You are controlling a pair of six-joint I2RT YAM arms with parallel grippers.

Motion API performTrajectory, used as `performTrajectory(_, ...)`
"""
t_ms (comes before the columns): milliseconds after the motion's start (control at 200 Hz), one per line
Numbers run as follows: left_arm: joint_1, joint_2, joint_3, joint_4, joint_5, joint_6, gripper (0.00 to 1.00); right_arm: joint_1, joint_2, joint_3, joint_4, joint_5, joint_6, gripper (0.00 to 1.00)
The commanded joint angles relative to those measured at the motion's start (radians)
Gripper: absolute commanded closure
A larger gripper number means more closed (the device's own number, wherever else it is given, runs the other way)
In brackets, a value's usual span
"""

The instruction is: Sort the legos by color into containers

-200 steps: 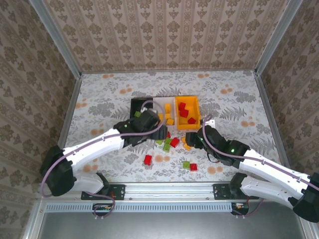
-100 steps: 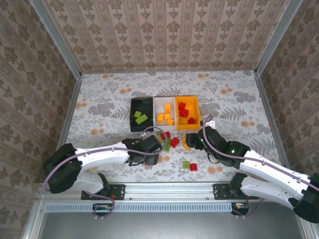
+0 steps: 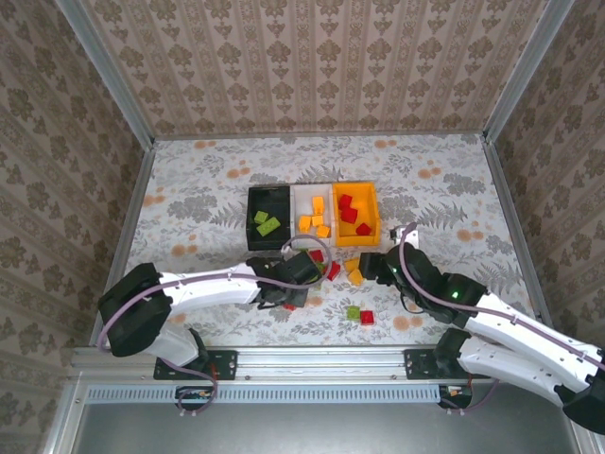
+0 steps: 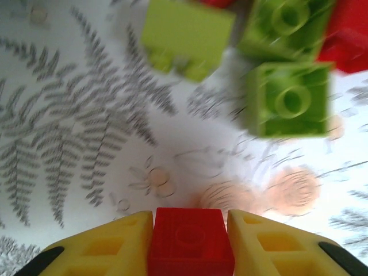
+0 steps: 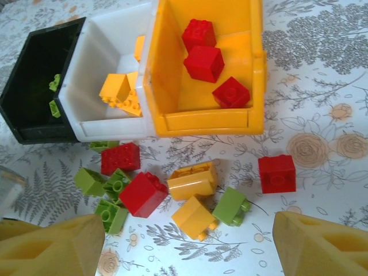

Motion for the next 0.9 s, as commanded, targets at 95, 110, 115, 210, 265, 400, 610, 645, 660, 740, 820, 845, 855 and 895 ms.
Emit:
performTrajectory(95, 0.042, 0.086, 0.22, -0.046, -0.009, 0.107, 0.66, -0.011, -0.039, -0.026, -0.063, 0.055, 0.032, 0.21)
performTrajectory(110, 0.043, 0.089, 0.231, -0.051, -0.009, 0.114, 0.66, -0.011, -0.041, -0.026, -0.064, 0.055, 0.032, 0.21)
performTrajectory(115, 0.044, 0.088, 0.234, -0.051, -0.009, 0.116, 0.66, -0.012, -0.042, -0.025, -0.064, 0.057, 0.032, 0.21)
performTrajectory(210, 0.065, 0.093, 0.297, -0.042, 0.009, 0.144, 0.68, -0.013, -0.062, -0.029, -0.097, 0.065, 0.029, 0.21)
performTrajectory(265, 0.074, 0.11, 0.351, -0.048, 0.017, 0.167, 0.68, -0.015, -0.077, -0.037, -0.102, 0.073, 0.033, 0.21)
performTrajectory(400, 0.106, 0.179, 0.481, -0.065, 0.031, 0.214, 0.7, -0.02, -0.097, -0.05, -0.099, 0.075, 0.042, 0.21)
performTrajectory(610, 0.184, 0.353, 0.729, -0.055, 0.084, 0.258, 0.71, -0.025, -0.107, -0.057, -0.122, 0.075, 0.053, 0.21)
performTrajectory(645, 0.195, 0.391, 0.774, -0.055, 0.086, 0.265, 0.71, -0.027, -0.112, -0.058, -0.128, 0.075, 0.055, 0.21)
performTrajectory(660, 0.199, 0.404, 0.794, -0.057, 0.088, 0.266, 0.71, -0.026, -0.114, -0.058, -0.129, 0.075, 0.056, 0.21)
performTrajectory(740, 0.22, 0.498, 0.9, -0.076, 0.094, 0.273, 0.72, -0.028, -0.124, -0.059, -0.144, 0.076, 0.056, 0.21)
performTrajectory(820, 0.233, 0.585, 1.005, -0.11, 0.096, 0.281, 0.72, -0.03, -0.125, -0.061, -0.156, 0.076, 0.055, 0.21)
performTrajectory(845, 0.235, 0.61, 1.038, -0.121, 0.093, 0.284, 0.72, -0.03, -0.125, -0.06, -0.159, 0.073, 0.055, 0.21)
performTrajectory(855, 0.236, 0.618, 1.049, -0.123, 0.092, 0.283, 0.72, -0.031, -0.124, -0.06, -0.16, 0.072, 0.055, 0.21)
performTrajectory(895, 0.236, 0.65, 1.09, -0.137, 0.089, 0.286, 0.72, -0.031, -0.121, -0.062, -0.165, 0.067, 0.059, 0.21)
